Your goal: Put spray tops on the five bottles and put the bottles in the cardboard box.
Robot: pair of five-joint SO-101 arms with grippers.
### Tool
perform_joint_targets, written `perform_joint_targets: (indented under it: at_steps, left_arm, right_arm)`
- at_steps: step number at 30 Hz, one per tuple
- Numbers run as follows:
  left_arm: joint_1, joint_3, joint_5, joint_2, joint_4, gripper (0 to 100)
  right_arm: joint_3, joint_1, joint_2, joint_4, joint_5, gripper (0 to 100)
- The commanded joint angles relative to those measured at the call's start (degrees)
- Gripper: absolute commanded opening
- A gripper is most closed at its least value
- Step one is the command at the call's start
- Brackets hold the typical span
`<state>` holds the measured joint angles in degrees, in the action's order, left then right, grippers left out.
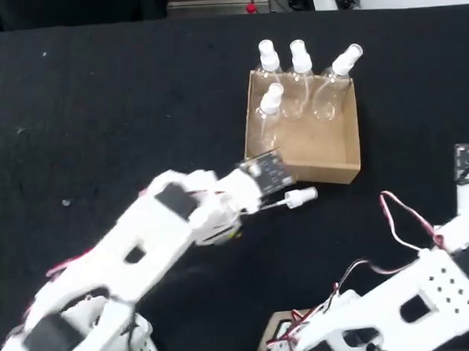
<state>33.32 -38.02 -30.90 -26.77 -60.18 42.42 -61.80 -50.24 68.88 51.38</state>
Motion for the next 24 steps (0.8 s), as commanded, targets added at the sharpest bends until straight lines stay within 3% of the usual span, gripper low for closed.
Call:
perform_joint_targets:
  at_steps: [1,14,24]
  left_arm:
    - [2.07,11.03,2.64,15.30,6.51,21]
    - [9.45,21.58,9.49,33.05,16.62,22]
    - [9.45,26.15,10.55,36.57,18.11,22]
  right_arm:
    - [-4.26,-3.43,5.14,-5.63,0.09,1.1]
    - [-21.32,-12.66,30.64,-8.53,0.09,1.1]
    - [-24.92,-11.60,32.66,-1.67,0.18,1.1]
